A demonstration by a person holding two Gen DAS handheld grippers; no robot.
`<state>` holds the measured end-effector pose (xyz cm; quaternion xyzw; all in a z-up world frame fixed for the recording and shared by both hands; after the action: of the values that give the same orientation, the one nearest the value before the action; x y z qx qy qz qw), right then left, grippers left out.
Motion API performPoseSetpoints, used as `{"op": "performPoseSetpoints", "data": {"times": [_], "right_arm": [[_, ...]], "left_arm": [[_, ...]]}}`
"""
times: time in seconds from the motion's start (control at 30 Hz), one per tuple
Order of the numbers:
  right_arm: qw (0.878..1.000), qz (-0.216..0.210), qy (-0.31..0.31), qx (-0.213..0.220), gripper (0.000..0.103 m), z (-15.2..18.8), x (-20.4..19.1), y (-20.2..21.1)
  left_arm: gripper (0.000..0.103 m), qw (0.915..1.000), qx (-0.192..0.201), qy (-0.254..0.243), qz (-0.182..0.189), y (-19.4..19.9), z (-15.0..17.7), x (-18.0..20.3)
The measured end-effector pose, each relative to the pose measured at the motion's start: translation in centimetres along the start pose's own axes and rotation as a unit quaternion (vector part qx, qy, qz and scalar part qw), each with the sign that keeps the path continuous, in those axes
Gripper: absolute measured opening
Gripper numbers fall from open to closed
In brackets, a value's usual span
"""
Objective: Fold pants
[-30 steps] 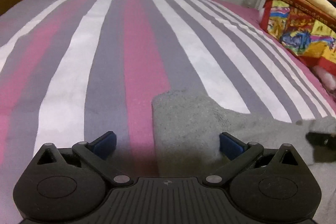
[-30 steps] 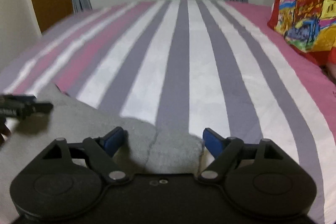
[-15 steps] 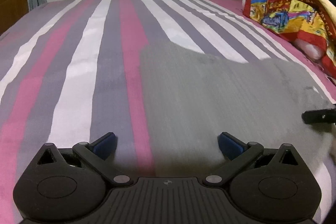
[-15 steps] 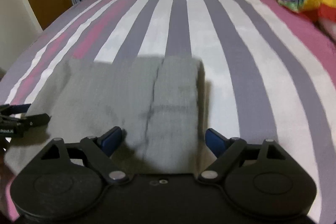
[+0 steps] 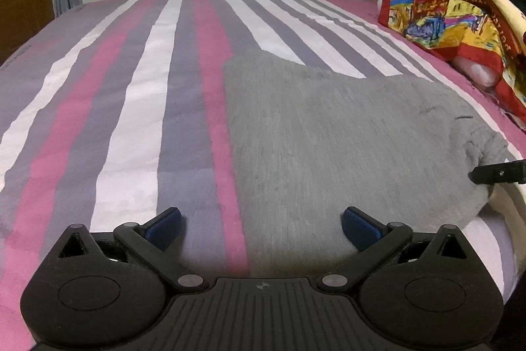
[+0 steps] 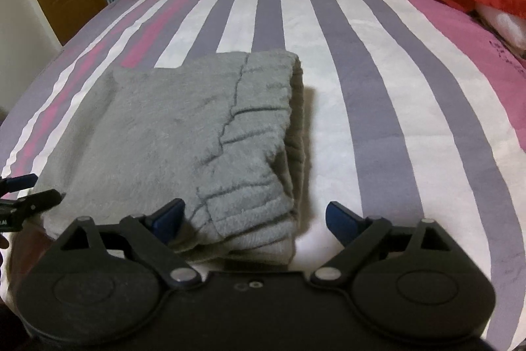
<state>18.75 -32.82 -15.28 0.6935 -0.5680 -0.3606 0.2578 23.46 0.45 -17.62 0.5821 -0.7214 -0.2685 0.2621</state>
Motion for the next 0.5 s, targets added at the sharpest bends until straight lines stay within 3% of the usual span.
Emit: {"op": "performPoseSetpoints", "data": {"times": [0.17,0.3,0.43,0.5], "right_arm": [[0.999,-0.013,-0.001,0.035,0.092,0.9,0.0,1.2],[1.000,-0.015,-0.025,0.002,0.097,1.9,1.5,-0.8],[0.994,-0.062,-0.062,0.063,0.093,2.4,2.6,2.1],[0.991,-0.070,-0.060,0.094,0.091,3.1,3.2,3.0]], "left_arm": [[0.103,0.9997,-0.002,0.022,0.008,0.0,0.9,-0.7],[0.103,0.9989,0.000,0.045,0.015,0.2,1.3,-1.0],[0.103,0.9966,0.033,0.069,0.032,1.8,2.1,-2.2],[0.103,0.9969,0.025,0.069,0.028,1.3,2.5,-2.6]]}}
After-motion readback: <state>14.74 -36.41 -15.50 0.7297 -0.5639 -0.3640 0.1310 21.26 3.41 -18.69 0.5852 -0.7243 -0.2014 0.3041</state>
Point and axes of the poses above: each gripper's, at about its wrist camera, not at the fingertips, and y roughly against the way its jaws point, x to its right, z to its underside, the point moved 1 cm from there along -y, roughly the way its jaws point, and after that the axes turned 2 degrees about -z, right-handed, at the moved point
